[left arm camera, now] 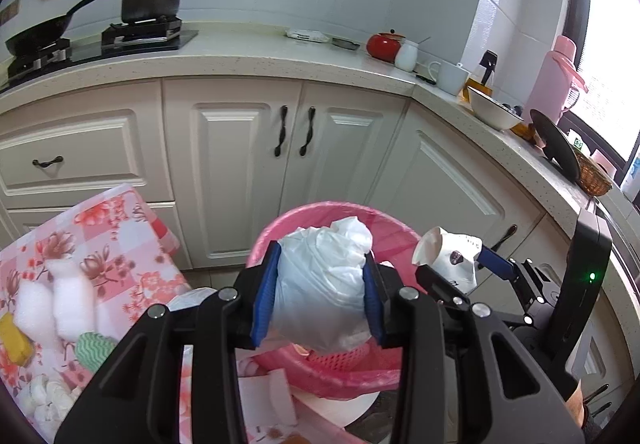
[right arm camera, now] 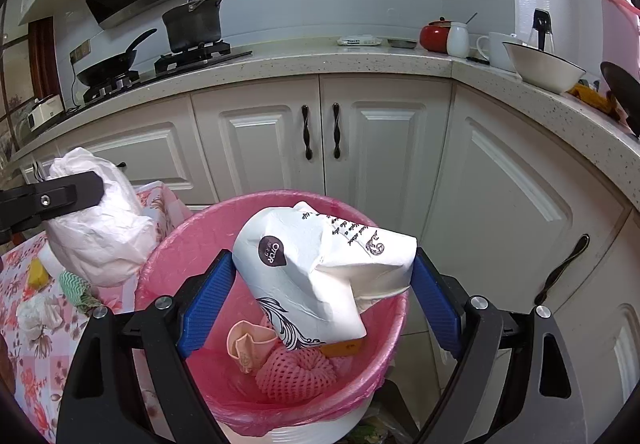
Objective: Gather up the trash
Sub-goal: 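Lower both held items over the pink wastebasket and open both tools, then move both tools back over the table toward the tissue bundles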
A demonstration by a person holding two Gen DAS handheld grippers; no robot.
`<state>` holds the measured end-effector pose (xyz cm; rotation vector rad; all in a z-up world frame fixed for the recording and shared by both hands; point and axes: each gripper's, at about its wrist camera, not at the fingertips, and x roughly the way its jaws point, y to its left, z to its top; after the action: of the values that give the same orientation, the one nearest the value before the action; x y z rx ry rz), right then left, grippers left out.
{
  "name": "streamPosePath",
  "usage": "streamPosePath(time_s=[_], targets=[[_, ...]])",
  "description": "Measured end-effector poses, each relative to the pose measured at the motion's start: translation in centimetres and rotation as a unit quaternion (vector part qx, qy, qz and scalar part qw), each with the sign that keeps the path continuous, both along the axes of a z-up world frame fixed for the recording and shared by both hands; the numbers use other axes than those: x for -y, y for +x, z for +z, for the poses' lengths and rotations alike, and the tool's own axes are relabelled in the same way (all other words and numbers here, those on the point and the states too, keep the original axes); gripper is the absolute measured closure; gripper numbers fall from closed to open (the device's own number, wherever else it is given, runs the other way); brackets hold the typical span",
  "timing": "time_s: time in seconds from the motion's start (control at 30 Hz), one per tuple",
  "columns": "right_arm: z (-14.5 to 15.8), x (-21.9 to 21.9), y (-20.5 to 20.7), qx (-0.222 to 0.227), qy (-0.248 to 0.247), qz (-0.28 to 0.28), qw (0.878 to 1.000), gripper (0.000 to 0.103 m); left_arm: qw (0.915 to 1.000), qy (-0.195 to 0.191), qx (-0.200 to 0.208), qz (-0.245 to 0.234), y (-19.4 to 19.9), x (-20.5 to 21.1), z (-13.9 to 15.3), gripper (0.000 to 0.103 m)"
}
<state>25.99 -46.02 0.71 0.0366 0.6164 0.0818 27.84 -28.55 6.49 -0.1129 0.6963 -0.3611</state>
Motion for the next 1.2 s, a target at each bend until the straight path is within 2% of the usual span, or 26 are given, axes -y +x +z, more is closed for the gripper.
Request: streamPosePath(time_s=[0.1, 0.17, 0.3, 0.33, 0.77, 0.87, 1.2], targets=[[-0.1, 0.1, 0.0, -0.002, -0.002, 0.001, 1.0, 0.02, 0.9998, -0.013, -0.011, -0.004, 0.7, 0.3, -0.4, 0.061], [-0.2, 0.3, -0.1, -0.002, 0.0, -0.002, 1.0, 0.018, 0.9996, -0.022, -0.018, -0.005, 1.0, 0.3, -0.6, 0.052], [-0.5, 0.6, 0.0, -0.007, 0.002, -0.006, 1.0, 0.018, 0.9994, -0.025, -0.025, -0.002, 1.2, 0.2, -0.9, 0.05], [-0.5, 0.6, 0.0, -0.008, 0.002, -0.006, 1.0, 0.018, 0.9992, -0.029, -0.027, -0.001, 1.2, 0.0, -1.0, 0.046], [-0.2, 0.4, -1.2, 0.002, 0.008, -0.006, 1.0, 0.018, 0.9987, -0.037, -0.019, 0.031, -0.6, -3.8, -1.4, 0.044], [0.0, 0.0, -1.7, 0.006, 0.013, -0.006, 1.0, 0.018, 0.9984, -0.037, -0.012, 0.04, -1.5, -4.9, -1.4, 0.04], [0.8, -2.6, -4.3, 0.021, 0.03, 0.01, 0.999, 0.018, 0.9969, 0.0, 0.018, 0.077, -6.3, -9.9, -1.2, 0.034]])
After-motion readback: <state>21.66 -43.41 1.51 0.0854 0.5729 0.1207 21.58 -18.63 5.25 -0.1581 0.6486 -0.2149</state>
